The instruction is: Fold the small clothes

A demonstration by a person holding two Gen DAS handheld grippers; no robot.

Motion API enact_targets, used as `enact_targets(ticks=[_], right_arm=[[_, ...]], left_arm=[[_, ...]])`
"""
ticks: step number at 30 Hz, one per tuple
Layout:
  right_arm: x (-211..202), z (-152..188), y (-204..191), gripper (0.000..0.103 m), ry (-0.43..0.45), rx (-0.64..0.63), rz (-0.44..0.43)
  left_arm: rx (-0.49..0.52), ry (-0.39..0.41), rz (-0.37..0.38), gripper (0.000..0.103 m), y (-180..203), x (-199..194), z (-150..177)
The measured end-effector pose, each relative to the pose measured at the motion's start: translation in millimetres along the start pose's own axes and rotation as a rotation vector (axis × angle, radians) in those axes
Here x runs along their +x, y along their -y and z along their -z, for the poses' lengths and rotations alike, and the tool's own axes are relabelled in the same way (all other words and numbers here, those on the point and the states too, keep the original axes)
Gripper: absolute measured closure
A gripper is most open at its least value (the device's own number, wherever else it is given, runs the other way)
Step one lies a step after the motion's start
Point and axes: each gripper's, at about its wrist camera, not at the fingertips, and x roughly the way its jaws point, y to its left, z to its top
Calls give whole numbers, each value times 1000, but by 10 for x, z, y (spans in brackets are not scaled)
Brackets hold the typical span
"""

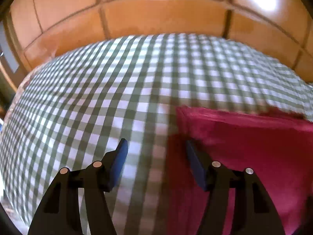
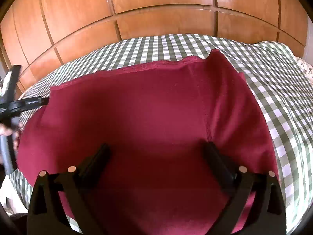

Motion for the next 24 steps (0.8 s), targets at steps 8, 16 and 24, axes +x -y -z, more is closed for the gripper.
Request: enact_targets(ticks=[8, 16, 24], right_arm=[[33, 24, -43, 2, 10, -21, 16], [-46, -33, -55, 2, -18, -10, 20], [-350, -7, 34, 3, 30, 24, 21]], left_arm=[[-95, 35, -21, 42, -261, -165, -58], [-84, 191, 127, 42, -84, -972, 414], [-17, 206, 184, 42, 174, -1246, 756]])
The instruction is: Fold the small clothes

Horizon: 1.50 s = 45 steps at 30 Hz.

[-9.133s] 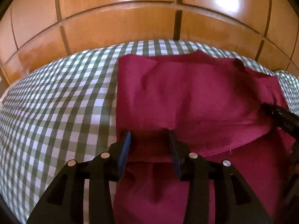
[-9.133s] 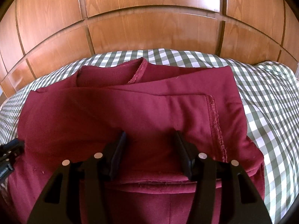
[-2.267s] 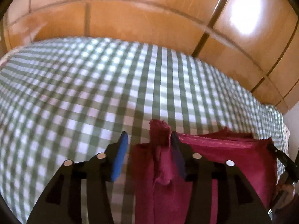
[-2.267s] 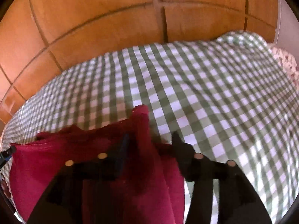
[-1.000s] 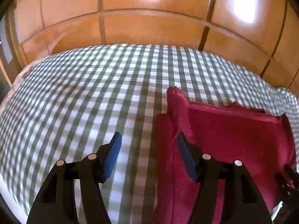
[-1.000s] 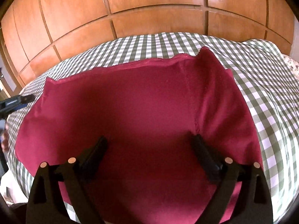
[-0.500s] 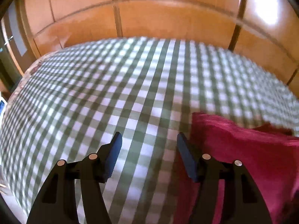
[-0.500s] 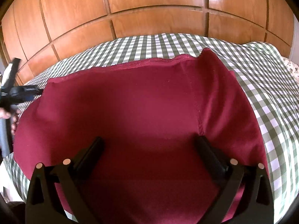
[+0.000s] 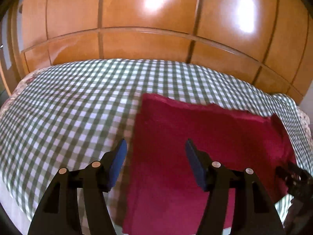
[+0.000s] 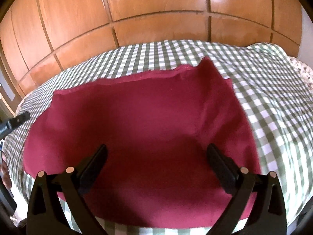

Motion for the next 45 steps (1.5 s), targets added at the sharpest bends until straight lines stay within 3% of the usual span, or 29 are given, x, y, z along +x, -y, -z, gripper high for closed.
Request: enact_targets(ticks=[17, 19, 24, 32, 34, 36, 39, 41, 45], right_arm=[[-143, 100, 289, 6, -10, 62, 20], [-146, 110, 294, 8, -11, 61, 26], [-196, 78, 356, 25, 5, 104, 43], [-188, 19, 460, 31, 29, 138, 147], [-132, 13, 454, 39, 10, 120, 168], [-93, 23, 462, 63, -4, 108, 180], [-91, 20, 526, 89, -12, 108, 168], [-120, 5, 559, 96, -12, 105, 150], [-215, -51, 538, 101, 13, 84, 145]], left_arm=[[61, -39, 14, 42, 193, -35, 275], [65, -49, 14, 42, 196, -14, 289], [72, -57, 12, 42, 207, 5, 318], [82, -67, 7, 42, 222, 32, 352], [87, -65, 12, 42, 223, 30, 346], [92, -66, 14, 42, 224, 42, 341], [95, -73, 17, 42, 215, 84, 345], [112, -75, 17, 33, 223, 117, 345], [124, -73, 4, 33, 236, 147, 333]])
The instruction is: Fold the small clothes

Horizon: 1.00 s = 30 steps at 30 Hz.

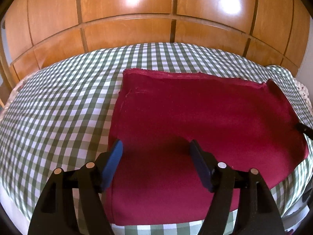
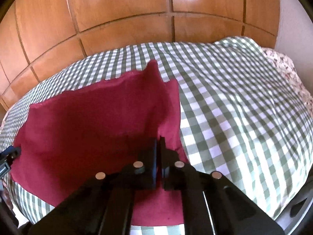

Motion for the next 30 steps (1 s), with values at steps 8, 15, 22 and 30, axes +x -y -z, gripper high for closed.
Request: enact_targets(ticks=[8, 15, 22, 30], right_arm=[[164, 26, 255, 103, -47, 100, 14], [-129, -64, 328, 50, 37, 126, -62], [306, -212, 191, 75, -41, 69, -44], [435, -144, 314, 97, -51, 50, 78]], left_arm=[[-13, -46, -46, 22, -69, 349, -122], [-89, -74, -17, 21, -167, 404, -174], [-63, 22, -30, 21, -164, 101, -123], [30, -8, -31, 21, -20, 248, -143]])
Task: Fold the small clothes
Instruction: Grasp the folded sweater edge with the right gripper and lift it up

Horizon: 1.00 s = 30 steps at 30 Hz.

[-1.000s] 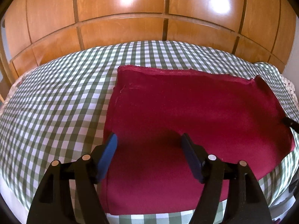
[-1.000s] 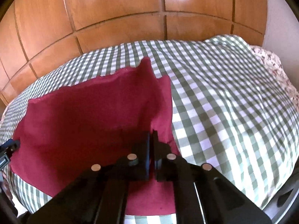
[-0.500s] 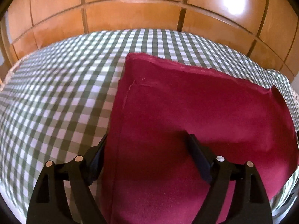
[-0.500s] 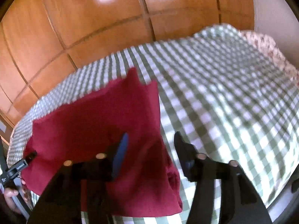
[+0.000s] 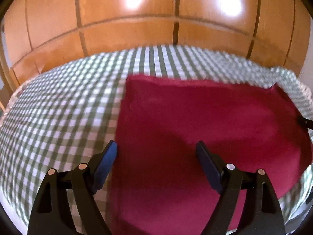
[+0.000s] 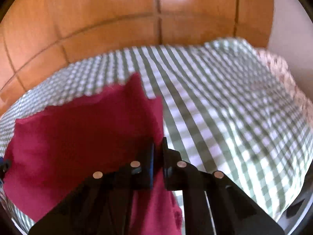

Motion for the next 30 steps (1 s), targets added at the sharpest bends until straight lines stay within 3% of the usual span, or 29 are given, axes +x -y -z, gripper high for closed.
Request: enact_targets(ticks=[3, 6, 7, 9, 11, 14, 19, 24, 30], right_arm=[[70, 53, -77, 96, -1, -47, 42], [-16, 36, 5, 88, 0, 5, -15], [-63, 36, 74, 82, -1, 36, -58], [-149, 78, 159, 48, 2, 83, -135], [-206, 149, 254, 36, -23, 126, -251], [-207, 312, 323, 31, -78, 161, -338], [-199, 454, 300, 31, -98, 169, -351], [-224, 396, 164, 68, -149, 128, -386], [-431, 305, 0, 73, -137, 108, -441]], left_arm=[[10, -31, -25, 18, 35, 158, 31], [-63, -54, 5, 18, -73, 130, 5], [-84, -45, 7, 18, -110, 74, 5], [-90, -18, 12, 18, -131, -47, 25], [-92, 13, 22, 18, -134, -175, 40], [-106, 41, 65, 18, -123, -346, 77], [-82, 43, 112, 18, 20, -468, 149], [-49, 9, 141, 18, 125, -408, 209], [-36, -22, 148, 18, 140, -312, 267]])
